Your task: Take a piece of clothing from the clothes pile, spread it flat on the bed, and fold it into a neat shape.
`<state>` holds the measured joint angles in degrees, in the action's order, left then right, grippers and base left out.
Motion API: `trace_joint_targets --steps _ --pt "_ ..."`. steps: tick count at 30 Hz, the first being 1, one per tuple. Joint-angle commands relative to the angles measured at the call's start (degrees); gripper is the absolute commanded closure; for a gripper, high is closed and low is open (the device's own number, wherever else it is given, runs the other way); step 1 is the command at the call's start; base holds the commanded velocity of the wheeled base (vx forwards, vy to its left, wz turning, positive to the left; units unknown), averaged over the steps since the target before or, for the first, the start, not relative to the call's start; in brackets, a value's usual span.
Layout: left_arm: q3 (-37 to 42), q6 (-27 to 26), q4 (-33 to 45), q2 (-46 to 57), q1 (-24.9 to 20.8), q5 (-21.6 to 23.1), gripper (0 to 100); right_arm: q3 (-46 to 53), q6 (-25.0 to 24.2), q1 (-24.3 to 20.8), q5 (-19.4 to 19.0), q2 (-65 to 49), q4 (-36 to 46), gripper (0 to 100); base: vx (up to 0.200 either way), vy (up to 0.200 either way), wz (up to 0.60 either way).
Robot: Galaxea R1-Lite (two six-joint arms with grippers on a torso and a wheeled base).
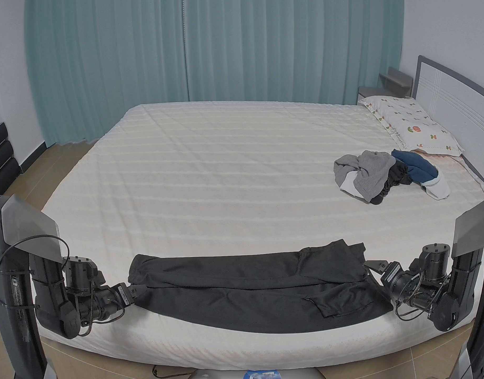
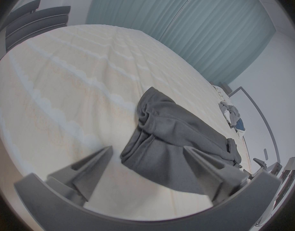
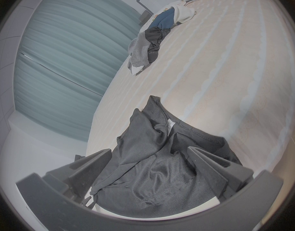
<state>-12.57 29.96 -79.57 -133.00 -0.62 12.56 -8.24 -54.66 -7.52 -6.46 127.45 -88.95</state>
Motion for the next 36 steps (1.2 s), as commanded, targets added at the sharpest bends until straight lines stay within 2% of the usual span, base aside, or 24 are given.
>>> trace_joint_targets --steps 1,8,10,14,33,34,36 --pt "2.55 0.01 -0.76 -0.68 0.01 -0.16 100 -0.02 -0.01 0.05 -0.04 -0.01 -0.69 0 0.000 0.000 0.00" --pt "6.42 -0.08 -5.07 -0.59 0.01 -0.78 100 0.24 -0.01 -0.04 -0.04 -0.54 -0.69 0 0.000 0.000 0.00" --pt "7.65 -1.58 -6.04 -0.59 -0.08 -1.75 100 0.42 -0.01 0.05 -0.04 -0.63 -0.69 0 0.000 0.000 0.00" --pt "9.93 -6.76 -6.21 -0.95 0.27 -4.65 100 0.42 -0.01 0.05 -0.04 -0.89 -0.69 0 0.000 0.000 0.00" --pt "12.39 -10.36 -5.69 -0.33 2.12 -5.70 100 0.51 0.08 0.05 -0.04 -0.98 -0.69 0 0.000 0.000 0.00" --pt "12.39 -10.36 -5.69 -0.33 2.12 -5.70 0 0.51 -0.01 0.05 -0.04 -0.98 -0.69 0 0.000 0.000 0.00" --pt "12.39 -10.36 -5.69 0.20 2.12 -5.70 0 0.51 0.08 0.05 -0.04 -0.98 -0.69 0 0.000 0.000 0.00"
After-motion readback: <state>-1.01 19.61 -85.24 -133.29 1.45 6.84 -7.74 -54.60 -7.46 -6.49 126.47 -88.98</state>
